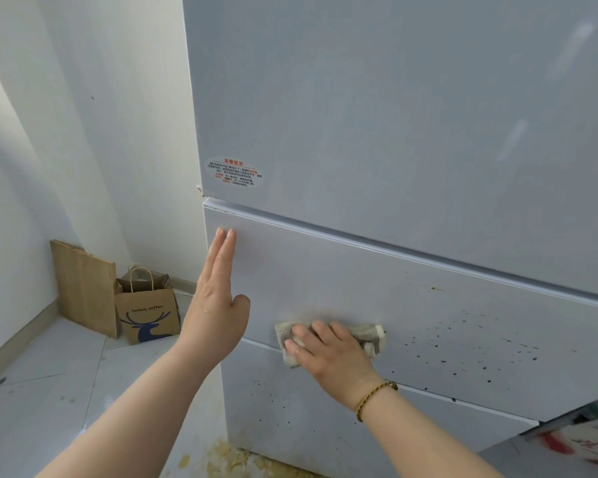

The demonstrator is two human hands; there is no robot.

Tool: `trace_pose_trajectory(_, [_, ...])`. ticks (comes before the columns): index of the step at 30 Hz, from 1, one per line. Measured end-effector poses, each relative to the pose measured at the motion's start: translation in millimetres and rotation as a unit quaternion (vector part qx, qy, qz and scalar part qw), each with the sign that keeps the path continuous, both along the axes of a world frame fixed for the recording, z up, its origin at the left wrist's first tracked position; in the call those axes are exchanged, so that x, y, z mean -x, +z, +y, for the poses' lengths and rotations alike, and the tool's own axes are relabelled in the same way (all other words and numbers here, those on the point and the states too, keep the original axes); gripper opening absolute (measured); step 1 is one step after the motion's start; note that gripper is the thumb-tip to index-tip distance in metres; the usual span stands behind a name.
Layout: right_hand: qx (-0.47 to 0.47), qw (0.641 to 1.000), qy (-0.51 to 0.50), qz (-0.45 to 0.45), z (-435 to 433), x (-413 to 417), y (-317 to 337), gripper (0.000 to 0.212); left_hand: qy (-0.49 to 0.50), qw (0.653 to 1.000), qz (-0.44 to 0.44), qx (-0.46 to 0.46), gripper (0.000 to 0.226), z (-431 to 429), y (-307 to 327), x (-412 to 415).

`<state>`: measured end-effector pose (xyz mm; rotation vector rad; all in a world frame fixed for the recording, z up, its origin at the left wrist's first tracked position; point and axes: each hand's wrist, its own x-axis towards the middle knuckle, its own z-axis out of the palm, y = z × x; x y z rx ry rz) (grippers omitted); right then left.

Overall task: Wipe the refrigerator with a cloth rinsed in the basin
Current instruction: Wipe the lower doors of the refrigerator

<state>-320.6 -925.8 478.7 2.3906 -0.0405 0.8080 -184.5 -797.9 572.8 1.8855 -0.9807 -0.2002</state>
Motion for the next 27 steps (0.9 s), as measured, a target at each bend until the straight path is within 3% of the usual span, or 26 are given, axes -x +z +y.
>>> trace_pose_trajectory(2, [-0.022,1.000,0.011,-0.011,-1.8,3.9,11.2,0.038,0.004,1.000,0.006,0.002,0.081,-1.0,3.6,4.1])
trace_pose_trajectory(5, [-0.064,0.984,0.023,-0.165,-6.8,11.5,52.8,0.032,0.029,1.000,0.001,0.013,0.079,-4.6,6.7,16.5])
trace_pose_trajectory(8, [-0.091,0.956,0.013,-0.280,-14.7,22.2,79.5,0.037,0.019,0.997,-0.070,0.037,0.080,-8.1,0.0,30.1])
trace_pose_trajectory(10, [-0.056,0.967,-0.010,-0.250,-15.2,26.5,67.3,0.033,-0.019,0.992,-0.115,0.037,0.077,-13.3,-6.6,41.2])
trace_pose_trajectory(13, [-0.012,0.991,-0.022,-0.131,-17.5,35.1,16.4,0.031,-0.050,0.985,-0.165,0.004,0.083,-20.9,-12.8,54.1])
trace_pose_trajectory(17, [-0.021,0.998,-0.010,-0.051,-21.1,49.6,-5.3,0.028,-0.035,0.982,-0.187,-0.016,0.090,-28.4,-20.1,55.6])
trace_pose_trajectory(24, [-0.078,0.960,-0.037,-0.268,-40.4,92.2,83.3,0.027,-0.030,0.986,-0.161,-0.022,0.078,-31.2,-12.2,68.9])
trace_pose_trajectory(27, [-0.092,0.939,-0.081,-0.322,-41.8,97.1,73.5,0.028,-0.023,0.987,-0.158,-0.033,0.080,-31.6,-8.9,72.7])
